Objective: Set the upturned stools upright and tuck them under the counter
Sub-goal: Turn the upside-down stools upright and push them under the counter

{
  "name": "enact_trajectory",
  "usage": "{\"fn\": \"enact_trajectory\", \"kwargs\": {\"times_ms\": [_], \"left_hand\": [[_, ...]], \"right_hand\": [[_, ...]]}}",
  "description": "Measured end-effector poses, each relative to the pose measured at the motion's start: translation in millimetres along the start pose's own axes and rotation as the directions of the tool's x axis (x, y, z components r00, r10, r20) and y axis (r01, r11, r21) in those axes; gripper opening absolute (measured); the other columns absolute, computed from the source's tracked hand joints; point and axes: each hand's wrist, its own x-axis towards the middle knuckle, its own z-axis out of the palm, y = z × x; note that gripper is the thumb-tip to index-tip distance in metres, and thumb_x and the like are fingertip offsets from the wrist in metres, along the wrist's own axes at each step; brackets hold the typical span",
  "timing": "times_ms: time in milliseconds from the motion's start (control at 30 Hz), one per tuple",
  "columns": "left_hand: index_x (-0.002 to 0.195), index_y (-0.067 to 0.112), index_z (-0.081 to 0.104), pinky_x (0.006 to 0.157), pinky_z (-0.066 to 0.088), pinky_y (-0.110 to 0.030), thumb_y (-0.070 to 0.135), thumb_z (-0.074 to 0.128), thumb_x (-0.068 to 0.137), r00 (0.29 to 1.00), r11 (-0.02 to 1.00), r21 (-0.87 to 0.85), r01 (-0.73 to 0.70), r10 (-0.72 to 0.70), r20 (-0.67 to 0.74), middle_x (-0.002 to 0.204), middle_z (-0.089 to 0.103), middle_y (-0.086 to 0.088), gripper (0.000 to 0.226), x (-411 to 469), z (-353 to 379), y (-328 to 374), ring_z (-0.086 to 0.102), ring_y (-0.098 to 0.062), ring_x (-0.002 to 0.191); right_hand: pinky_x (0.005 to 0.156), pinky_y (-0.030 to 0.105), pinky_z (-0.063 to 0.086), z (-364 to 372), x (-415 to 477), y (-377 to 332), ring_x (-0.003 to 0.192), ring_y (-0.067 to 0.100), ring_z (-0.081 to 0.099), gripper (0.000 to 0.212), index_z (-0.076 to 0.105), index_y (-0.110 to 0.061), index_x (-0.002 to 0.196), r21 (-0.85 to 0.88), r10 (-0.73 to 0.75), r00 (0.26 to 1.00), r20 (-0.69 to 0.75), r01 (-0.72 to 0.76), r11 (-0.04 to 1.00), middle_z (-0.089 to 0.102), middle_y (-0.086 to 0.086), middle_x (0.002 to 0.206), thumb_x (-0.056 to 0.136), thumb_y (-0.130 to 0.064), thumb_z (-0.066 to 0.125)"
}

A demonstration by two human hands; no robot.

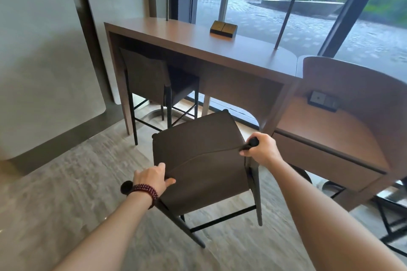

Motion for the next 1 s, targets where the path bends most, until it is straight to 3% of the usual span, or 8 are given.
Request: {"fn": "enact_trajectory", "kwargs": {"times_ms": [200,367,467,633,733,833,900,1000], "left_hand": [[0.101,0.026,0.056,0.094,0.036,-0.036,0.068,0.040,0.084,0.993,0.987,0.139,-0.086,0.097,-0.070,0.101,0.069,0.004,0.048,7.7,-3.1,9.2,0.063,-0.017,0.099],[0.096,0.026,0.060,0.094,0.034,-0.033,0.061,0.039,0.090,0.982,0.984,0.121,-0.131,0.146,-0.121,0.097,0.070,0.005,0.041,24.9,-15.3,40.4,0.064,-0.016,0.094],[0.092,0.026,0.060,0.092,0.032,-0.033,0.054,0.047,0.090,0.985,0.997,0.030,-0.074,0.078,-0.154,0.095,0.070,0.003,0.031,40.8,-31.6,61.3,0.063,-0.017,0.093],[0.095,0.024,0.059,0.095,0.031,-0.029,0.045,0.046,0.094,0.979,0.993,0.064,-0.099,0.109,-0.175,0.096,0.070,0.004,0.025,59.2,-40.3,100.2,0.060,-0.016,0.096],[0.099,0.021,0.061,0.102,0.031,-0.031,0.042,0.047,0.095,0.972,0.987,0.117,-0.108,0.130,-0.197,0.097,0.069,0.004,0.025,61.4,-37.6,116.8,0.059,-0.017,0.100],[0.098,0.021,0.062,0.098,0.032,-0.029,0.045,0.047,0.094,0.975,0.991,0.098,-0.093,0.111,-0.193,0.097,0.069,0.004,0.028,65.2,-40.7,122.0,0.058,-0.018,0.102],[0.097,0.022,0.062,0.096,0.032,-0.027,0.046,0.047,0.093,0.980,0.994,0.064,-0.085,0.095,-0.174,0.097,0.069,0.003,0.028,66.0,-43.9,119.4,0.055,-0.020,0.105],[0.098,0.023,0.063,0.105,0.026,-0.030,0.047,0.048,0.092,0.980,0.993,0.044,-0.106,0.112,-0.163,0.097,0.070,0.003,0.029,66.0,-41.5,118.4,0.057,-0.020,0.107]], "right_hand": [[0.079,0.032,0.047,-21.9,17.0,33.0,0.092,0.024,0.054,0.044,0.056,-0.011,0.103,0.012,0.128,0.982,-0.141,-0.128,0.992,0.061,0.006,0.100,0.070,-0.014,0.084],[0.086,0.037,0.049,-31.0,24.3,54.4,0.096,0.028,0.057,0.056,0.044,-0.022,0.128,-0.026,0.079,0.982,-0.170,-0.084,0.996,0.060,0.006,0.109,0.082,-0.014,0.074],[0.076,0.031,0.046,-42.0,29.4,64.3,0.089,0.025,0.056,0.041,0.050,-0.016,0.123,-0.148,0.059,0.988,-0.144,-0.081,0.986,0.063,0.009,0.109,0.086,-0.017,0.070],[0.072,0.026,0.040,-58.4,36.6,92.8,0.083,0.019,0.052,0.019,0.064,-0.009,0.103,-0.127,0.121,0.974,-0.192,-0.147,0.981,0.066,0.009,0.101,0.086,-0.016,0.070],[0.072,0.028,0.045,-58.4,30.5,116.6,0.082,0.021,0.056,0.018,0.064,-0.008,0.100,-0.063,0.174,0.966,-0.193,-0.189,0.980,0.063,0.005,0.091,0.085,-0.015,0.071],[0.077,0.037,0.055,-55.2,28.0,126.1,0.080,0.025,0.064,0.015,0.064,-0.012,0.097,0.021,0.176,0.966,-0.189,-0.176,0.984,0.064,0.004,0.086,0.084,-0.015,0.071],[0.079,0.038,0.054,-55.7,29.6,126.4,0.084,0.025,0.063,0.016,0.065,-0.013,0.096,0.051,0.182,0.962,-0.205,-0.175,0.983,0.063,0.002,0.085,0.082,-0.015,0.073],[0.081,0.035,0.053,-52.8,29.9,131.4,0.088,0.021,0.060,0.025,0.064,-0.015,0.104,0.087,0.189,0.961,-0.202,-0.175,0.981,0.062,-0.001,0.091,0.081,-0.020,0.074]]}}
